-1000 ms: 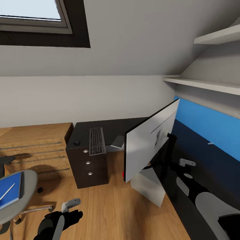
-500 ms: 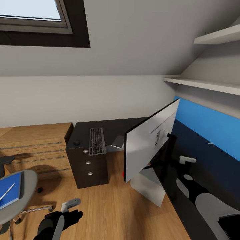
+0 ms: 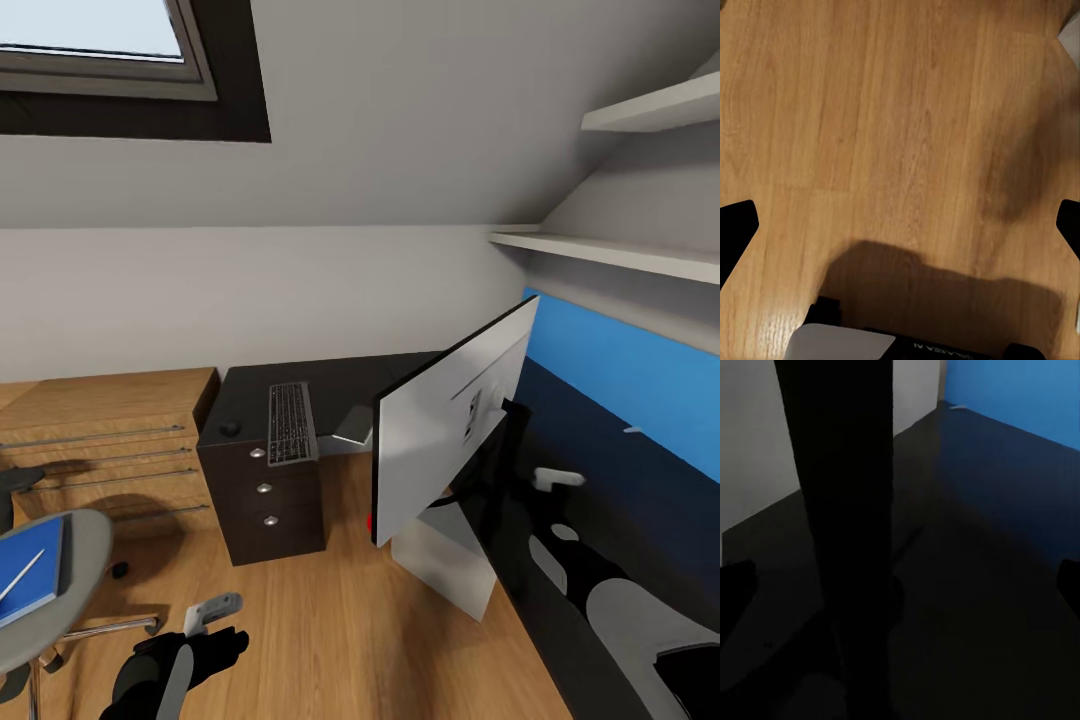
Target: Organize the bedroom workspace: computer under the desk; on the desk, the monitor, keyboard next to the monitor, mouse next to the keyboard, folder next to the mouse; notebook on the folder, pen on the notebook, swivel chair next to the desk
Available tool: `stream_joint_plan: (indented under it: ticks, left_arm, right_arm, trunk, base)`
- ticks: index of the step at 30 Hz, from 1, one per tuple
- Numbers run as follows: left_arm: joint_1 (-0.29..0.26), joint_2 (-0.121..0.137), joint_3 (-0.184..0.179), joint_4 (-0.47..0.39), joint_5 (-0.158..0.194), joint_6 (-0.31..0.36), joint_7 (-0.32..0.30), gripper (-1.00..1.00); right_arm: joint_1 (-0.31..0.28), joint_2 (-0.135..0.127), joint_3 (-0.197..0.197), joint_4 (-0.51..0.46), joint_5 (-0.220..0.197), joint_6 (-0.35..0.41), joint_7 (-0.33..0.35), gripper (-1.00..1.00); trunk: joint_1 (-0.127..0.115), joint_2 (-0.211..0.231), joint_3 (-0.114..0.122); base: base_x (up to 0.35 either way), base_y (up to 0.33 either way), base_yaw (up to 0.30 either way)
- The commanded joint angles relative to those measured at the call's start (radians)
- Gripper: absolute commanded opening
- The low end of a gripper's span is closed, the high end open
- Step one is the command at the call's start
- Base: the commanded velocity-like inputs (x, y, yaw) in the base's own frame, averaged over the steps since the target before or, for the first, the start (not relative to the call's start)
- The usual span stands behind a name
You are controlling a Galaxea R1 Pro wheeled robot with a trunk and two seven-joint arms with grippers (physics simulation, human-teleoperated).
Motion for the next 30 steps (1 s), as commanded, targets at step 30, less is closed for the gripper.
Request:
stream_joint_plan:
  ticks: [30]
  left_arm:
    - [-0.001,-0.001,0.0,0.001,0.01,0.005,0.009,1.0]
  right_arm:
    - [0.0,-0.003,0.006,0.011,-0.011,-0.019,0.101,1.0]
  trunk:
    - [0.084,-0.155,-0.07]
  base:
    - [0.0,0.0,0.0]
